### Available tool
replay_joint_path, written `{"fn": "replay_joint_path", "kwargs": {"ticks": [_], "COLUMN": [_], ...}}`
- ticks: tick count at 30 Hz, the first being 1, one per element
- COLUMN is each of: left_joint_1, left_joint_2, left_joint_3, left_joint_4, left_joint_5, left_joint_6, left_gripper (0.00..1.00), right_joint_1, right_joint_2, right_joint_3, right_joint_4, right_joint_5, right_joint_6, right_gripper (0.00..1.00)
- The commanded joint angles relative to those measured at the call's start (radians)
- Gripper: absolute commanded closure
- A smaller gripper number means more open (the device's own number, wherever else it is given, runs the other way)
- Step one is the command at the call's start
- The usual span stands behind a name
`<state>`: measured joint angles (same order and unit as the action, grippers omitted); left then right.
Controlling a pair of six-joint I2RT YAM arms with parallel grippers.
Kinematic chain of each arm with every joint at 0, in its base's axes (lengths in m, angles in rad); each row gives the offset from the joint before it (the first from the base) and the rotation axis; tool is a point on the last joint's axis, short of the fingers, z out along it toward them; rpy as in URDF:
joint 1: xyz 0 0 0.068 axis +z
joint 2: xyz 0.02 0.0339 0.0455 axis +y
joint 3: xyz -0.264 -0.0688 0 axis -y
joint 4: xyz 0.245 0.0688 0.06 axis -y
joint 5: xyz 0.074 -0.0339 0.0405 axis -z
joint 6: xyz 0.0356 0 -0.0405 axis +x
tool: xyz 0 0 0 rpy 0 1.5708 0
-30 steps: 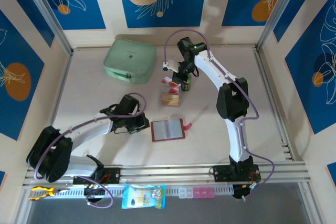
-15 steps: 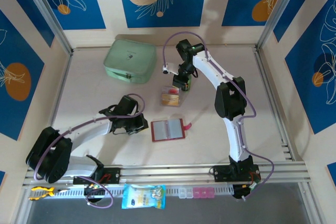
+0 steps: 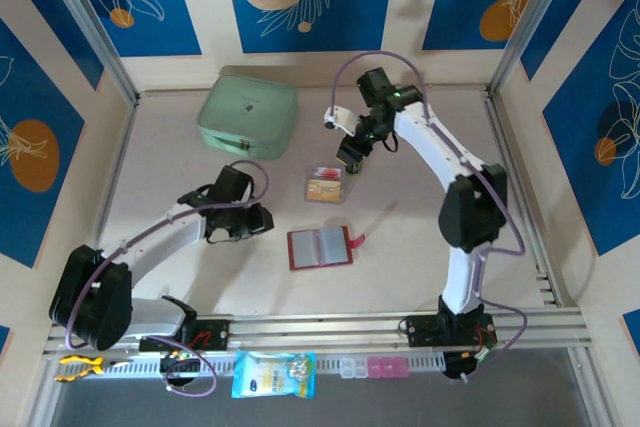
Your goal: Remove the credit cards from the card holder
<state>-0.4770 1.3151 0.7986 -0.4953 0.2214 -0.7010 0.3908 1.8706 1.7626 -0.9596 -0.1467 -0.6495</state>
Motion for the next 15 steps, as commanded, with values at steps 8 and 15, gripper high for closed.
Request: {"fn": "replay_joint_path", "kwargs": {"ticks": [8,15], "left_joint_1": [0.129,0.224], "left_joint_2": [0.020,0.049], "left_joint_3": [0.139,0.088], "left_joint_4": [-0.163,-0.054], "left_joint_5": [-0.339,-0.589], "left_joint_6": [0.260,0.362], "left_gripper": [0.00,0.00], "right_joint_1": [-0.128,-0.330], "right_joint_2": [-0.371,-0.498], "right_joint_3": [-0.555,-0.924], "right_joint_4": [0.412,0.778], "right_joint_5": [-0.043,-0.027], "right_joint_6": [0.436,0.669], "right_gripper": [0.01,0.01]}}
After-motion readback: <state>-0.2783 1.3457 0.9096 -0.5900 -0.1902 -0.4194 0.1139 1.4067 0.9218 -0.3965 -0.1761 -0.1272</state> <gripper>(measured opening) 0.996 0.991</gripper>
